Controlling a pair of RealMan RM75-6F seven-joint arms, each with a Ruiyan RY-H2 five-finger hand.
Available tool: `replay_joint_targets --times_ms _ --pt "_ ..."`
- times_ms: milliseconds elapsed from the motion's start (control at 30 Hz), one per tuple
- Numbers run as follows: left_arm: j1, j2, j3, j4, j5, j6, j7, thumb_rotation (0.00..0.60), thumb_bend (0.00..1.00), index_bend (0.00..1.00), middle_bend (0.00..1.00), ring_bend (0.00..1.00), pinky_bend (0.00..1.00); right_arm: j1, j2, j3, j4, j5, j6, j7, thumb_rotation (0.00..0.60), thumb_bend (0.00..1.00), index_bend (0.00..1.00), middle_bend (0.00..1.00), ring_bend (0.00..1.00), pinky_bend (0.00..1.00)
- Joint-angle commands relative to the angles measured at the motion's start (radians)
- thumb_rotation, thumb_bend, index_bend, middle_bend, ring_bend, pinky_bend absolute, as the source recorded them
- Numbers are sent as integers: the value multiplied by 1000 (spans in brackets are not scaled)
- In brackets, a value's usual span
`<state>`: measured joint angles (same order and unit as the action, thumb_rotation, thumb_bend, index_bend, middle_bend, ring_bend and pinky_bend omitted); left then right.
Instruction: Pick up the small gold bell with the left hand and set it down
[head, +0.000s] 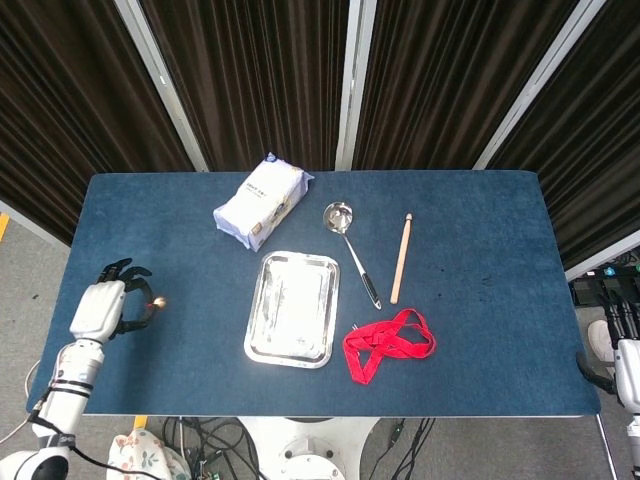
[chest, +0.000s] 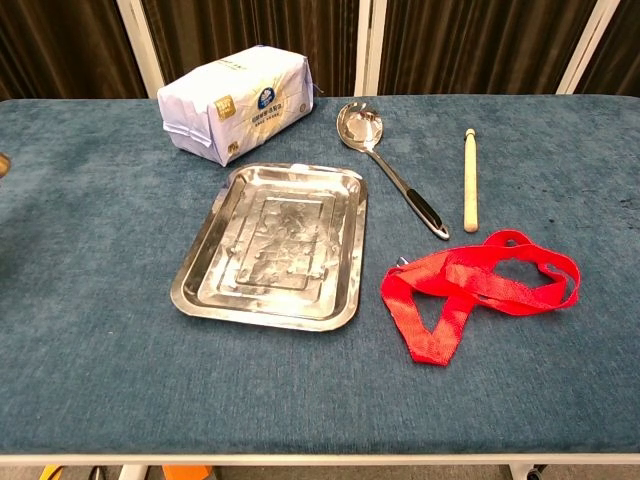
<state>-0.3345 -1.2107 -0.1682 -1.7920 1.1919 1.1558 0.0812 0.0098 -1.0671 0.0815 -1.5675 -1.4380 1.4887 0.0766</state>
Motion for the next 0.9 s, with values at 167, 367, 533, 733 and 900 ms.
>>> replay_joint_targets --times_ms 167,367,533,733,900 --pt "-66 1 18 -41 -63 -73 208 600 416 608 257 74 72 1 0 -2 -2 0 -4 -5 600 227 0 0 0 0" --pt "-83 9 40 -66 -3 -59 292 600 427 604 236 74 66 7 -6 -4 4 7 -21 -7 600 226 0 0 0 0" --pt "-86 -33 -3 -109 -179 -35 282 600 439 613 236 74 65 7 -7 -6 4 1 -16 -9 600 227 0 0 0 0" --pt "-114 -64 -5 -102 -202 16 358 600 468 621 226 73 66 9 -11 -7 10 10 -29 -9 600 227 0 0 0 0" --pt "-145 -148 -6 52 -126 86 417 600 475 621 226 73 57 9 -13 -8 6 6 -25 -17 600 227 0 0 0 0"
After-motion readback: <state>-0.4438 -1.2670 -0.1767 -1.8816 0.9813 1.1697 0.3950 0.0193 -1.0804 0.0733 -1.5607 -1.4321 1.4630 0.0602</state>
